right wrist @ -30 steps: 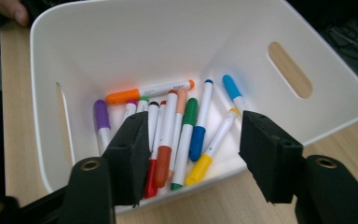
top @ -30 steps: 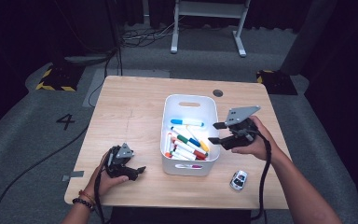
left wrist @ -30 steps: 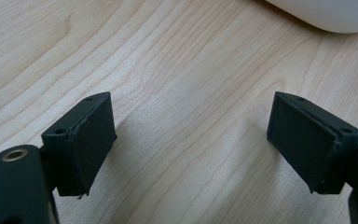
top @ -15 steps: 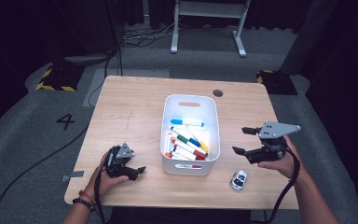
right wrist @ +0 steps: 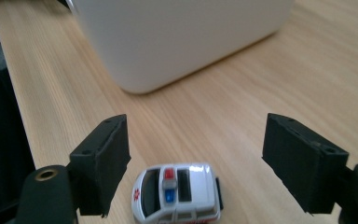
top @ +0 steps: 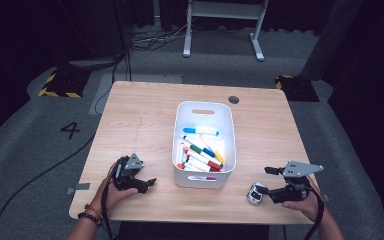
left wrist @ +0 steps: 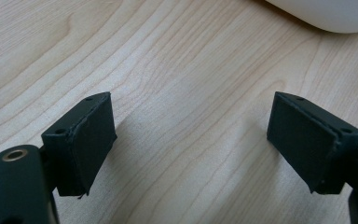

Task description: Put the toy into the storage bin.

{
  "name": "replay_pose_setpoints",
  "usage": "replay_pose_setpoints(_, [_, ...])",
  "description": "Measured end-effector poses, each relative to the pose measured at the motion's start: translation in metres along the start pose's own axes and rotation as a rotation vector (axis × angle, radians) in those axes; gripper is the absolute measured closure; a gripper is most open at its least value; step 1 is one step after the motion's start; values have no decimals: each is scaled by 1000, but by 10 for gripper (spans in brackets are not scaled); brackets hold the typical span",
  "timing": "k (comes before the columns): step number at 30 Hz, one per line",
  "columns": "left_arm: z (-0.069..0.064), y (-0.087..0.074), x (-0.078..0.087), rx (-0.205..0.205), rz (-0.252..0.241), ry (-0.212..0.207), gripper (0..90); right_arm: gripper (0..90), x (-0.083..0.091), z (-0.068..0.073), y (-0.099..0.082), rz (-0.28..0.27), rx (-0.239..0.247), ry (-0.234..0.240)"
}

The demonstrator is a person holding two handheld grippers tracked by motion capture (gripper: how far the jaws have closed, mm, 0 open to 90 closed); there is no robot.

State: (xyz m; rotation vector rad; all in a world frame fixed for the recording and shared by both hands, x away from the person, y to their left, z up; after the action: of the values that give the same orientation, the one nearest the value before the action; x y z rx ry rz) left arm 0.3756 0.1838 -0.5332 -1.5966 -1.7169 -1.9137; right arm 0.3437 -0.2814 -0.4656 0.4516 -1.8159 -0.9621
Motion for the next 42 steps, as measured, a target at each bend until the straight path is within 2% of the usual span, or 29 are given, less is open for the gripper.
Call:
replay_pose_setpoints(8, [0,0,0,0,-1,0,154,225,-17,15,-28,49,-34,32])
replay_pose_setpoints(14, [0,0,0,-1,-1,1,154,223,-24,20,-41,73,-49,28])
replay_pose_setpoints(16, [0,0,0,1,-1,0,154,217,-27,21,-43,83,-47,13])
replay_pose_setpoints(22, [0,0,0,-2,0,1,154,215,-32,22,-47,107,-36,-3])
replay_pose_setpoints(23, [0,0,0,1,-1,-1,154,208,-36,24,-48,133,-7,-26])
replay_pose_setpoints(27, [0,0,0,0,0,0,154,214,-38,25,-48,119,-15,-18])
replay_pose_setpoints(34, [0,0,0,2,-1,-1,154,240,-38,23,-50,100,-18,-34])
replay_pose_setpoints(42, [0,0,0,2,-2,0,154,244,-38,22,-49,109,-15,-31])
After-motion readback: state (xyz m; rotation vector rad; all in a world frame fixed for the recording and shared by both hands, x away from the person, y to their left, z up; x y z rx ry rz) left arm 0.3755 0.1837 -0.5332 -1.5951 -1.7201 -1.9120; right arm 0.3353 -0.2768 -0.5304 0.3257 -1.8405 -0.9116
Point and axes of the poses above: each handheld gripper's, and its own axes: x roughly backward along the jaws, y roughly out of its top, z roughly to its left, the point moved 4 cm from there along -x, roughly forward along the jaws, and after that the axes turned 15 degrees about x, right-handed, at the moved point
